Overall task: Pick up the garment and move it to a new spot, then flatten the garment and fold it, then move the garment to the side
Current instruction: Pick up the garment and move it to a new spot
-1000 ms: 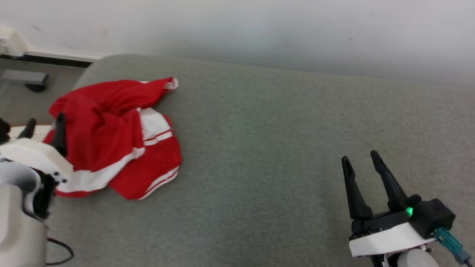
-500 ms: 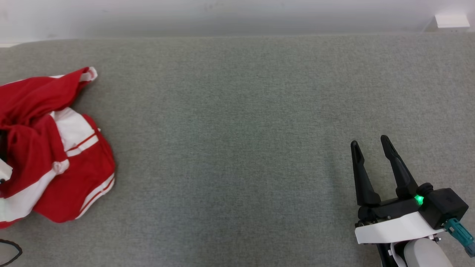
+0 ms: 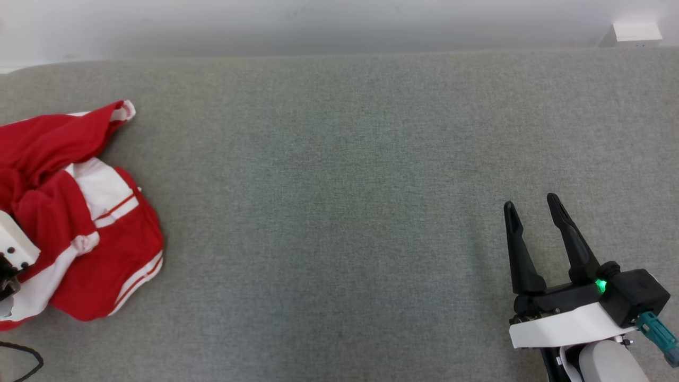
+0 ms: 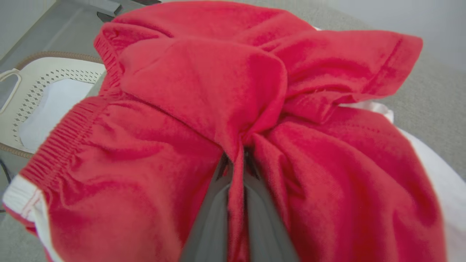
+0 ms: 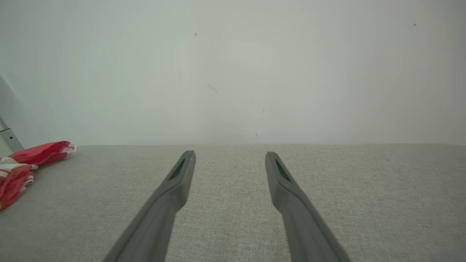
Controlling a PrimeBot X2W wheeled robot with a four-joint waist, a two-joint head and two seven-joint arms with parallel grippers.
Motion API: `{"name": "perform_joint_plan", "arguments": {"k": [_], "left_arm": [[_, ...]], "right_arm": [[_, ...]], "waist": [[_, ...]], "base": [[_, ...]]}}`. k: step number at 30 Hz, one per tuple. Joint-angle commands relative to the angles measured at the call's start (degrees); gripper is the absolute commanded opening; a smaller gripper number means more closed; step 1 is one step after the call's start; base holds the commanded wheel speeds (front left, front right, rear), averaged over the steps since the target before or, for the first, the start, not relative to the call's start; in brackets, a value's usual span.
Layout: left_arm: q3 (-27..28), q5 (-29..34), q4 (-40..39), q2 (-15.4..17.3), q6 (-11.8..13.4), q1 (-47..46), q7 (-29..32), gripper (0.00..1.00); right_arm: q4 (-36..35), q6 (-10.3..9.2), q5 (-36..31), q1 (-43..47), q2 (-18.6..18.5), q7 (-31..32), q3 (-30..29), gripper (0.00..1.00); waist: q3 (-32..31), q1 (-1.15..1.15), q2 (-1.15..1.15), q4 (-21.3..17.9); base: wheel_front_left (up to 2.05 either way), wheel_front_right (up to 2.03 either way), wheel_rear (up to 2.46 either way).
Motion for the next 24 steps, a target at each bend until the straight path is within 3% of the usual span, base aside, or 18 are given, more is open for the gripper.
{"name": "perform_joint_plan", "arguments": {"k": [1,15,24], "left_arm": [[-0.28,-0.84,-0.37,0.35,0.13,0.51,-0.78,0.0],[-8.91,-0.12,-7.25,1.94,0.11,-0.89,-8.5,0.0],[-18.53,-2.14,-20.12,2.55,0.11,-2.03,-8.73,0.0]], "right_arm": [[0.22,-0.12,-0.65,0.13,-0.2,0.04,-0.08,1.0],[1.92,-0.12,1.48,4.43,-0.21,0.04,-0.11,1.0],[2.17,-0.12,3.04,7.45,-0.21,0.04,-0.05,1.0]], "waist": [[-0.42,0.0,0.0,0.15],[-11.03,0.0,0.0,2.77],[-17.9,0.0,0.0,3.65]], "base": [[0.0,0.0,0.0],[0.0,0.0,0.0],[0.0,0.0,0.0]]}}
